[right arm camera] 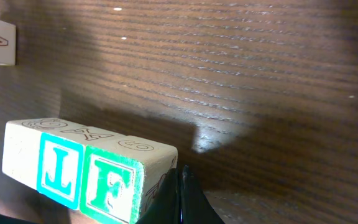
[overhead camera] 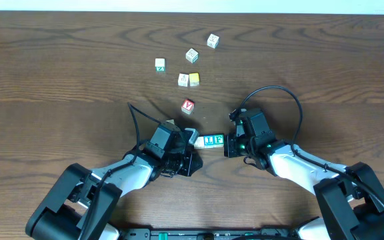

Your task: Lift 3 blocks

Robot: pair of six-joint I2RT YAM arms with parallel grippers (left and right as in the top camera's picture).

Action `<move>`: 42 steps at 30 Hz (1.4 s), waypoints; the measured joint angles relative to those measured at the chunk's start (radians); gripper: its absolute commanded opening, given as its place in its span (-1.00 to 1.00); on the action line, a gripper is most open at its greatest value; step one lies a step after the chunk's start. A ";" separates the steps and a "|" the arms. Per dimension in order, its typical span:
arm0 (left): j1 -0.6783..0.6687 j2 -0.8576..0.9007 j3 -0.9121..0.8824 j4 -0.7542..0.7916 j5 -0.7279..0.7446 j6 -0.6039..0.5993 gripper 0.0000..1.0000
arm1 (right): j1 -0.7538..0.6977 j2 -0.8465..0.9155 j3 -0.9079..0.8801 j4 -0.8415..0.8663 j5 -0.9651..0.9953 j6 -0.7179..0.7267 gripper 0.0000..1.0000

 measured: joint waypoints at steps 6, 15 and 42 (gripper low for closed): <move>0.000 0.000 0.000 0.000 0.000 0.000 -0.85 | 0.000 0.000 0.000 -0.003 -0.011 0.000 -0.97; 0.000 -0.009 0.000 0.004 -0.009 -0.005 -0.86 | 0.000 0.001 0.000 -0.003 -0.015 0.000 -0.97; 0.150 -0.311 0.000 -0.146 -0.211 -0.034 -0.86 | -0.015 0.000 0.003 -0.029 -0.018 0.000 -0.97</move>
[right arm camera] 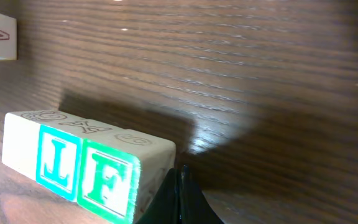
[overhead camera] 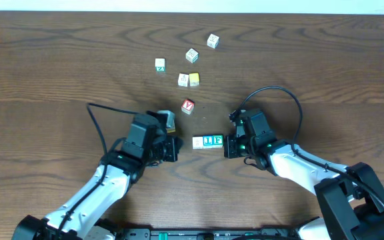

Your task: Lift 3 blocks

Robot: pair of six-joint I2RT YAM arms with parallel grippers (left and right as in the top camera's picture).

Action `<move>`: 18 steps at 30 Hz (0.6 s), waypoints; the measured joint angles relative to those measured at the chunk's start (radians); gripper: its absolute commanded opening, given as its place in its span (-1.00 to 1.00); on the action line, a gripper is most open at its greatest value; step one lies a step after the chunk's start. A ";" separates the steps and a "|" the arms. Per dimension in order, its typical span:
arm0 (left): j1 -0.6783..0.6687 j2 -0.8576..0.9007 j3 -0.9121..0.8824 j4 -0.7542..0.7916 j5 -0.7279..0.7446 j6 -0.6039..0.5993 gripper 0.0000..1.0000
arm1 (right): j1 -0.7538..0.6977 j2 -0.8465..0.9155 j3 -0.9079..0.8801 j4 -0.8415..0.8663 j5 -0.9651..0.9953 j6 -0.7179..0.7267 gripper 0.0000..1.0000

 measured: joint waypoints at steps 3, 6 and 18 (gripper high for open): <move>0.030 0.000 0.000 -0.007 -0.011 0.000 -0.85 | -0.034 -0.007 0.001 -0.025 -0.006 0.000 -0.98; 0.039 0.000 0.000 -0.015 -0.018 0.001 -0.86 | -0.072 -0.013 0.002 -0.044 -0.008 0.000 -0.97; 0.040 0.000 0.000 -0.018 0.018 0.005 -0.86 | -0.109 -0.011 -0.004 -0.050 -0.115 -0.027 -0.97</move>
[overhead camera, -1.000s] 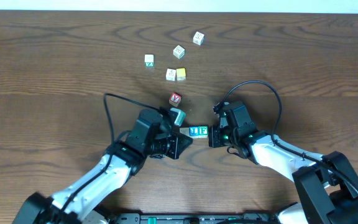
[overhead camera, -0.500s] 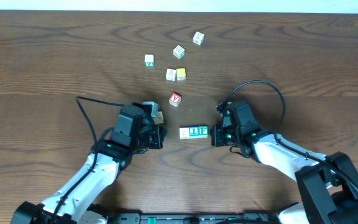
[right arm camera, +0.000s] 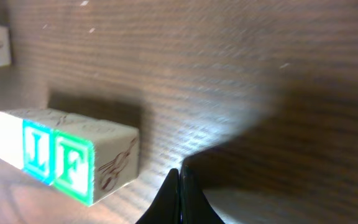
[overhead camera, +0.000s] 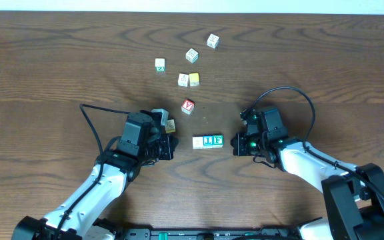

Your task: Lift 3 blocks

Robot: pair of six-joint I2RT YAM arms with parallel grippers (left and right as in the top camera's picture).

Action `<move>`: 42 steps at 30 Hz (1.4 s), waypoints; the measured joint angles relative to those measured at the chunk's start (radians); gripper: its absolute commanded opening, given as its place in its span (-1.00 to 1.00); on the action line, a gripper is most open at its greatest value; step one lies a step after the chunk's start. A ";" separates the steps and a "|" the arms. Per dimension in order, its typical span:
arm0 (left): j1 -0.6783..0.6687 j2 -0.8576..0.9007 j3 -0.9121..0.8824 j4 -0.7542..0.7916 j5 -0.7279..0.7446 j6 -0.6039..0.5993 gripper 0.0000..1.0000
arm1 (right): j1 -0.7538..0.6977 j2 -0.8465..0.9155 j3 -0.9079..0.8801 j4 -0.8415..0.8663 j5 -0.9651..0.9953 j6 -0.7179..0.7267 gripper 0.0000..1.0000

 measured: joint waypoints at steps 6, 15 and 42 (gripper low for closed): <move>0.062 0.000 0.000 0.000 0.092 0.000 -0.86 | -0.050 0.008 -0.010 -0.002 -0.104 0.000 -0.97; 0.211 0.022 0.000 0.005 0.270 0.032 -0.86 | -0.084 0.009 -0.011 -0.004 -0.149 0.000 -0.97; 0.216 0.418 0.000 0.270 0.461 0.060 -0.86 | -0.084 0.009 -0.011 0.058 -0.240 -0.012 -0.97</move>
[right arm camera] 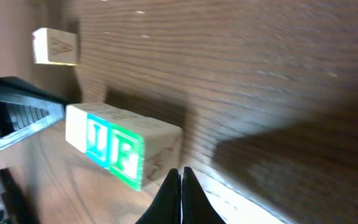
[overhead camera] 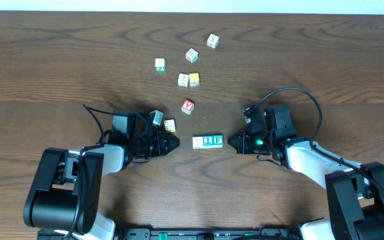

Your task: Lift 3 blocks

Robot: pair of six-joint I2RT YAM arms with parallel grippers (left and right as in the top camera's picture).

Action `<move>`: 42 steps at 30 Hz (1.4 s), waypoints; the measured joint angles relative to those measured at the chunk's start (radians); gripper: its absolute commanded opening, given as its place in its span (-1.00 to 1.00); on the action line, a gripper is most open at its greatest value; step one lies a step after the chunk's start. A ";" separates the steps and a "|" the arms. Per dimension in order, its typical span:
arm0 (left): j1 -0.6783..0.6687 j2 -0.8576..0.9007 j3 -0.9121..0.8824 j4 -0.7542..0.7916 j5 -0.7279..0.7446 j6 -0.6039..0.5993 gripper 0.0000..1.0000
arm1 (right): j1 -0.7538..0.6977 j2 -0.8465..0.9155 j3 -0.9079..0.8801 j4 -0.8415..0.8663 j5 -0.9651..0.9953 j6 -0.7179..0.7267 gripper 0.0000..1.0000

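Observation:
Three blocks lie end to end in a row (overhead camera: 208, 141) on the table: a plain white one, a blue L and a green F. In the right wrist view the row (right arm camera: 122, 146) sits just ahead and left of my right gripper (right arm camera: 180, 171), which is shut and empty. Overhead, the right gripper (overhead camera: 236, 142) points at the F end across a small gap. My left gripper (overhead camera: 174, 142) points at the white end from the left, also a little apart, and looks shut and empty. Its fingers (right arm camera: 27, 115) show beside the row.
A pale block (overhead camera: 170, 125) lies just above the left gripper and a red Y block (overhead camera: 188, 106) beyond it. Several more blocks are scattered farther back, among them a yellow one (overhead camera: 194, 79). Cables arch over both arms.
My left arm has swung lower and its gripper now lies level with the row, pointing at the white end. The right wrist has tilted but stays a small gap from the F end. The row has not moved.
At first both grippers pressed against the ends of the three-block row. Then the left gripper was drawn back to the left while the right still touched the F end. Then the right stood off too. Now both point at the row from either side, apart from it.

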 measured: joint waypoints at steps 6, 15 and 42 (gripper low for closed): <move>0.000 0.000 0.000 0.009 0.007 -0.002 -0.86 | 0.000 0.000 0.000 0.003 -0.026 -0.008 -0.97; -0.015 0.000 0.000 0.063 0.024 -0.031 -0.86 | 0.000 0.000 0.000 0.003 -0.020 -0.008 -0.97; -0.069 0.000 0.000 0.099 -0.058 -0.102 -0.86 | 0.000 0.000 0.000 0.003 0.000 -0.011 -0.97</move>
